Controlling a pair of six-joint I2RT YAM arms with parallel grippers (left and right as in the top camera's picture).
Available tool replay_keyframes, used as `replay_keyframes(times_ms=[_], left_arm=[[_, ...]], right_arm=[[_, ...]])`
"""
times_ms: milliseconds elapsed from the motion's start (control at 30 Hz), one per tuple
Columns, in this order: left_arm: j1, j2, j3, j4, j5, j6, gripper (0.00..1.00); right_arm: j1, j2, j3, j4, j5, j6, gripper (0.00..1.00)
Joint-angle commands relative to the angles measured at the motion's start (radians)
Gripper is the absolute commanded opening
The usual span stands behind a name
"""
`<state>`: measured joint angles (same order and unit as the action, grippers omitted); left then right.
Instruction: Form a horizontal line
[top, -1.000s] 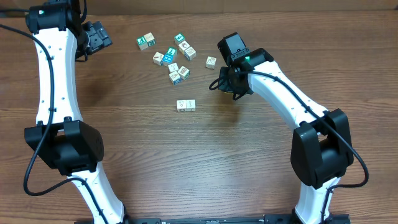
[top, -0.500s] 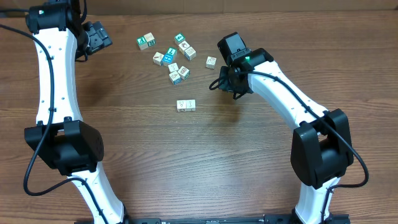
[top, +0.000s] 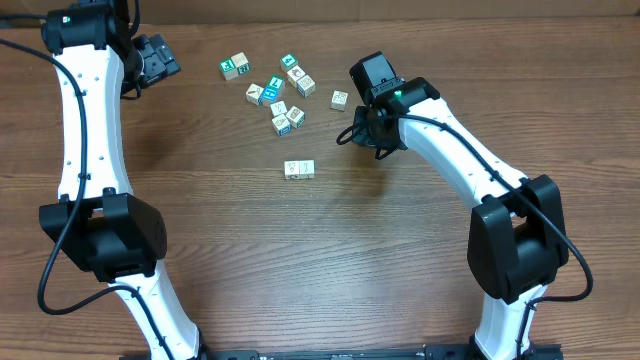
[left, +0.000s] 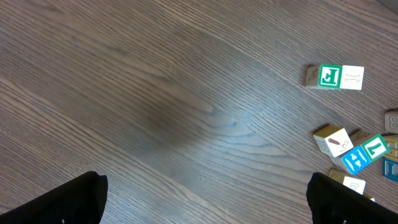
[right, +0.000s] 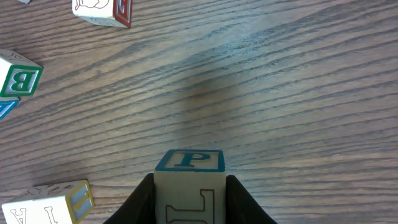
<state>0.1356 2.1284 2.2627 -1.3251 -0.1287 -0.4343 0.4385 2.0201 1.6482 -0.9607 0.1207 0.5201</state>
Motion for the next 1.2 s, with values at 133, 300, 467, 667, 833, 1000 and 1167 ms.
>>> replay_keyframes(times_ms=[133, 300, 467, 667, 833, 1000, 1167], left_arm=[[0.001, -0.010, 0.014, -0.003, -0.010, 0.019, 0.99], [0.002, -0.010, 0.014, -0.003, -0.010, 0.019, 1.00], [0.002, -0.010, 0.014, -0.003, -0.010, 0.019, 1.00], [0.002, -0.010, 0.014, -0.003, -0.010, 0.019, 0.99], [0.002, -0.010, 0.014, -0.003, -0.010, 0.019, 1.00], [0.002, -0.010, 0.014, -0.003, -0.010, 0.019, 0.99], [0.002, -0.010, 0.014, -0.003, -0.010, 0.019, 1.00]], right_arm=[[-0.002, -0.009, -0.006, 0.005, 0.027, 0.003, 0.26], [-0.002, -0.009, -0.006, 0.004, 0.071, 0.003, 0.25], [-0.002, -0.009, -0.006, 0.005, 0.074, 0.003, 0.26], [-0.002, -0.009, -0.006, 0.005, 0.074, 0.003, 0.26], [-0.002, -0.009, -0.006, 0.005, 0.073, 0.003, 0.26], [-0.002, -0.009, -0.006, 0.005, 0.073, 0.003, 0.26], [-0.002, -0.009, -0.006, 0.005, 0.073, 0.003, 0.26]])
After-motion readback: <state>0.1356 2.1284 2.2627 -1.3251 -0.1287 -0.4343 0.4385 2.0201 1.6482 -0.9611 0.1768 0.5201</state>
